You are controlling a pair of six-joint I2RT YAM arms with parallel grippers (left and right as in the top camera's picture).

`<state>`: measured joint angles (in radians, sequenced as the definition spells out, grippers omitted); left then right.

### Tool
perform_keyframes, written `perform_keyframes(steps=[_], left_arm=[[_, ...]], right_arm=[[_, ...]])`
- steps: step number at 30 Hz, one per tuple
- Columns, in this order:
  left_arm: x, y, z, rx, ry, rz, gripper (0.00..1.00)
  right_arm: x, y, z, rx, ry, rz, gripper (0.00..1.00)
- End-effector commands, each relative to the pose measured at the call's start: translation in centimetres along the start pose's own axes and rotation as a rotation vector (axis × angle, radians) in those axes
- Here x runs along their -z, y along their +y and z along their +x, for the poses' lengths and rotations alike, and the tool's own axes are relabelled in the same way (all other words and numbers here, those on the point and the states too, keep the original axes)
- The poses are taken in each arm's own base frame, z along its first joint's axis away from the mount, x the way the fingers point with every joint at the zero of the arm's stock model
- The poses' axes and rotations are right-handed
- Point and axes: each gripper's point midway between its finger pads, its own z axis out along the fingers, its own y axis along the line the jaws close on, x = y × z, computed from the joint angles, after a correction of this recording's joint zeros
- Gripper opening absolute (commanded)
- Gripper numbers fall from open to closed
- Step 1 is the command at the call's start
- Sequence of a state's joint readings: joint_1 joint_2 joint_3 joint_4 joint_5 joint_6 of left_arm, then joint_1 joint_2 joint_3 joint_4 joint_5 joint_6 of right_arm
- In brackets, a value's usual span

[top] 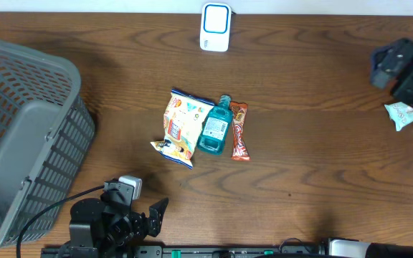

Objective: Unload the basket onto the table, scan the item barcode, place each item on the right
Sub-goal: 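Move the right gripper back toward the red Top chocolate bar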

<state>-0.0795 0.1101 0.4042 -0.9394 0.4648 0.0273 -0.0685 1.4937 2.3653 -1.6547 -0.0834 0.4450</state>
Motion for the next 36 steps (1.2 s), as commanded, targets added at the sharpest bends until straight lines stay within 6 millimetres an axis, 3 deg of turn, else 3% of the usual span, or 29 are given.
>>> perform_keyframes(steps=[1,10,15,21,28,36], left_arm=[[0.2,0.0,-0.3,-0.014,-0.011,-0.006,0.98],[0.2,0.0,-0.3,-0.014,-0.011,-0.006,0.98],[0.2,0.0,-0.3,-0.014,-0.011,-0.006,0.98],[0.2,0.0,-0.3,-0.013,-0.011,-0.006,0.98],[0.2,0.0,-0.3,-0.013,-0.010,-0.006,0.98],[0.2,0.0,-0.3,-0.013,-0.010,-0.006,0.98]], right_arm=[[-4.1,-1.3,2.6,-0.019,0.168,0.069,0.99],[-13.9,-2.5,11.7,0.056,0.488,0.157,0.99],[-17.1,-2.5,16.2,0.120,0.576,0.164,0.99],[-18.9,-2.9,20.7,0.153,0.653,0.197,0.99],[-20.2,-2.6,24.6,0.232,0.702,0.190,0.99],[-20.3,-0.4,26.3,0.312,0.693,0.138,0.99]])
